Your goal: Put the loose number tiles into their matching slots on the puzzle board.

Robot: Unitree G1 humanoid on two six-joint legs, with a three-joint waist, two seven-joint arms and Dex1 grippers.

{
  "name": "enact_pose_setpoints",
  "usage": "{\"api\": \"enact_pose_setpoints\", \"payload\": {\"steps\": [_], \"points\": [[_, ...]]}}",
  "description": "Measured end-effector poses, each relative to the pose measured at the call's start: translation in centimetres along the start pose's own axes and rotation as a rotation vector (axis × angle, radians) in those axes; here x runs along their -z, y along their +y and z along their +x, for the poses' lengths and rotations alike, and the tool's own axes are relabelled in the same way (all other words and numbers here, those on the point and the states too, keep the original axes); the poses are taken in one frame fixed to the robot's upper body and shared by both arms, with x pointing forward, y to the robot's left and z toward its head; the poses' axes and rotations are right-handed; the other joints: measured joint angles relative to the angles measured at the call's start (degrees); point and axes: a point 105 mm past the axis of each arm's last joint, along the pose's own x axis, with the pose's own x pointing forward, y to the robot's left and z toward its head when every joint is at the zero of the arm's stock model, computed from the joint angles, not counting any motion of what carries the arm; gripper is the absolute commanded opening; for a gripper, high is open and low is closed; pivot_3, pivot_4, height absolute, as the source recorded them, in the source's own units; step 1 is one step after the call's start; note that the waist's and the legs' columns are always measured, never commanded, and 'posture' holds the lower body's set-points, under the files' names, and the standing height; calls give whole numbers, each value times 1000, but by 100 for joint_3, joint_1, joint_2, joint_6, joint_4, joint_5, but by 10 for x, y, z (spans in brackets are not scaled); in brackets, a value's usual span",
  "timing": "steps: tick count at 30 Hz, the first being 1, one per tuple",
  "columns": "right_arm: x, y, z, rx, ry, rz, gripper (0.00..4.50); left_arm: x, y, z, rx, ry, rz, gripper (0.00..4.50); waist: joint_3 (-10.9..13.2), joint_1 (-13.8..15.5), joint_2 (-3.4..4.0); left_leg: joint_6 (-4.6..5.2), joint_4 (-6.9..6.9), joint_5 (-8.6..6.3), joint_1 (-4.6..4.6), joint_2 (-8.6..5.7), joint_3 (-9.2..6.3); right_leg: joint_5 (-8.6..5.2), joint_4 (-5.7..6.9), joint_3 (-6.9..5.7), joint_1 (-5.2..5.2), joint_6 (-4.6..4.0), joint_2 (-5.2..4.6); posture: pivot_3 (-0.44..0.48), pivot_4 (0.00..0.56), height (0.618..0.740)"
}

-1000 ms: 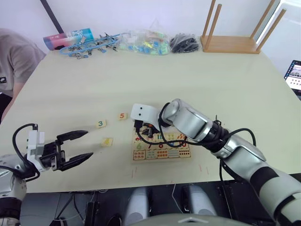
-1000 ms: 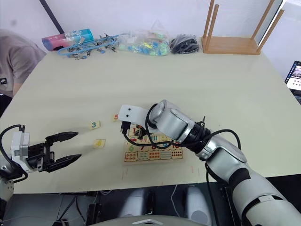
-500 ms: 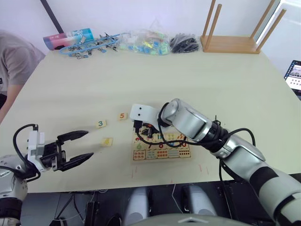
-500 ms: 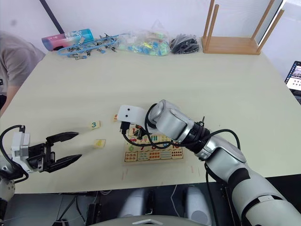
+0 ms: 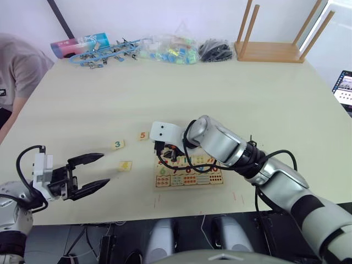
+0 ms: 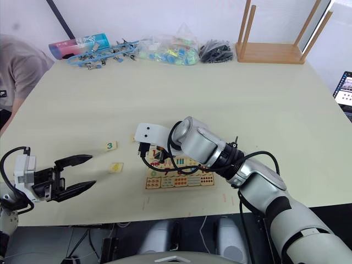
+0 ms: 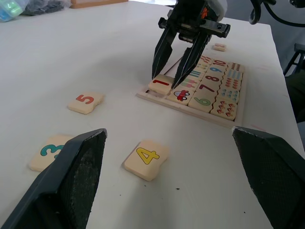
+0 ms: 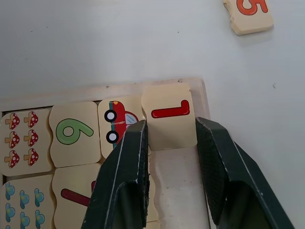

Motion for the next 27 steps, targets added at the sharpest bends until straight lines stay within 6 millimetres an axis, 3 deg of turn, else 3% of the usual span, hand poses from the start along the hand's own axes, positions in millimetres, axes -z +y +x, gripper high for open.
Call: {"api": "enact_pose_setpoints", "payload": {"steps": [5,9,12,21,26,27], "points": [[0,0,0,2,1,-2,909,0,0,0,2,1,5,4500,1,0,0,0,0,0,0,0,0,0,0,0,0,0,-1,0,150,737],[0,-1,0,5,2,-5,2728,1,-1,1,3,2,5,4500,4,0,-1,0,0,0,0,0,0,0,0,0,-1,0,-1,0,150,737],[0,-1,0,7,3,-6,4381,1,-1,1,3,1,5,4500,8,0,-1,0,0,0,-1,0,0,0,0,-1,-1,0,-2,0,150,737],[1,-4,-4,2,-11,1,4452,1,0,0,0,2,4,4500,13,0,-7,0,0,0,-10,0,0,0,0,-1,-9,0,-3,0,150,737],[-11,-17,-18,26,-119,27,4452,1,0,0,0,0,8,4500,13,0,-8,-1,1,1,-28,-1,-4,1,0,-5,-17,0,-3,0,150,737],[-12,-20,-20,33,-134,20,4211,1,0,0,0,0,8,4500,13,0,-8,-1,1,1,-32,-1,-5,1,-1,-7,-19,0,-3,0,150,737]]}}
